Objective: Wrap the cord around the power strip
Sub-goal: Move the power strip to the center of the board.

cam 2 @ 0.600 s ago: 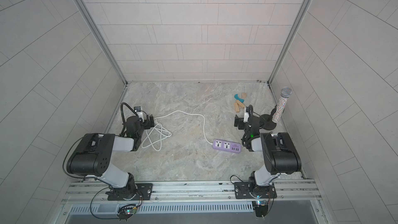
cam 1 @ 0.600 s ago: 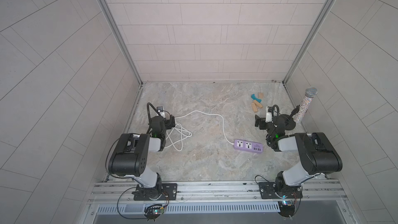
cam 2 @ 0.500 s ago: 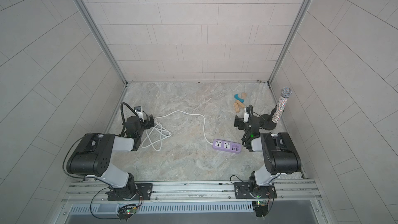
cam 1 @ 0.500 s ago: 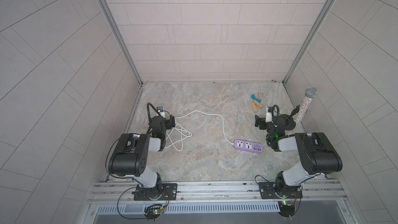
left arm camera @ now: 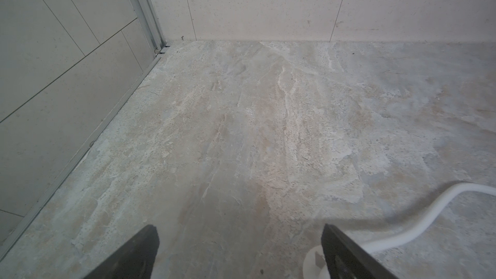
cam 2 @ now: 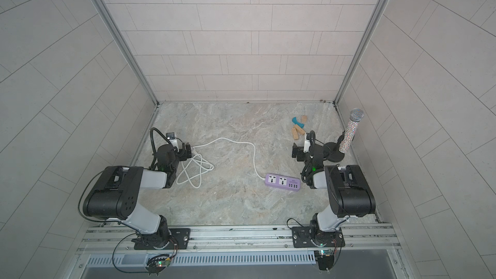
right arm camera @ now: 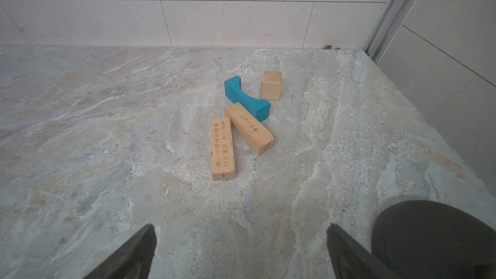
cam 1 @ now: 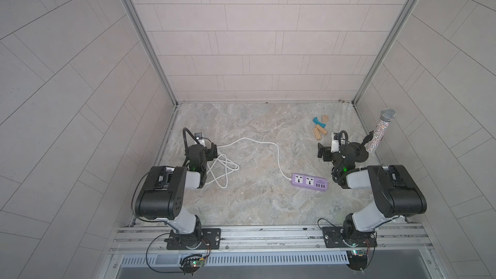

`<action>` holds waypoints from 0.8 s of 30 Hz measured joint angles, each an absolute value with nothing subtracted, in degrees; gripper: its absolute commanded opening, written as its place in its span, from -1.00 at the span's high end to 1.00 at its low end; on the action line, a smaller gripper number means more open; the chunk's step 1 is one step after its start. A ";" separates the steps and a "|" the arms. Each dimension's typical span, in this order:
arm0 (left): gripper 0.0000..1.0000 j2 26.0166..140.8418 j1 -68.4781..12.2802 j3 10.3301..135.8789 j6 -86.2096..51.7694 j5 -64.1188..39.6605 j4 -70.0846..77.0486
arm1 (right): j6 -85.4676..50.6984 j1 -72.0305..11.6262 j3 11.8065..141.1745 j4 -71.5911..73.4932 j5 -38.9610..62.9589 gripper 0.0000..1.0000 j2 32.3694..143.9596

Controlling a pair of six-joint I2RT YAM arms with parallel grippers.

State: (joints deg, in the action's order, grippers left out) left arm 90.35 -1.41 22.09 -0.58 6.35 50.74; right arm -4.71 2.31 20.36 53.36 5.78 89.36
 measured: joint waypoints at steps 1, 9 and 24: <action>-1.00 90.35 -1.39 22.15 -0.58 6.42 50.72 | -4.71 2.31 20.36 53.36 5.80 -0.99 89.36; -1.00 90.43 -1.41 22.28 -0.58 6.72 50.72 | -4.71 2.42 20.36 53.36 5.82 -0.99 89.36; -0.97 73.76 -1.41 27.31 -2.94 12.27 34.33 | 1.06 0.36 31.24 27.24 11.14 -0.17 70.46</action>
State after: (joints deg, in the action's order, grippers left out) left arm 73.76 -1.41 27.31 -2.94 12.27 34.33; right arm 1.06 0.36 31.24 27.24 11.14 70.46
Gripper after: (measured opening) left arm 0.986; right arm 0.722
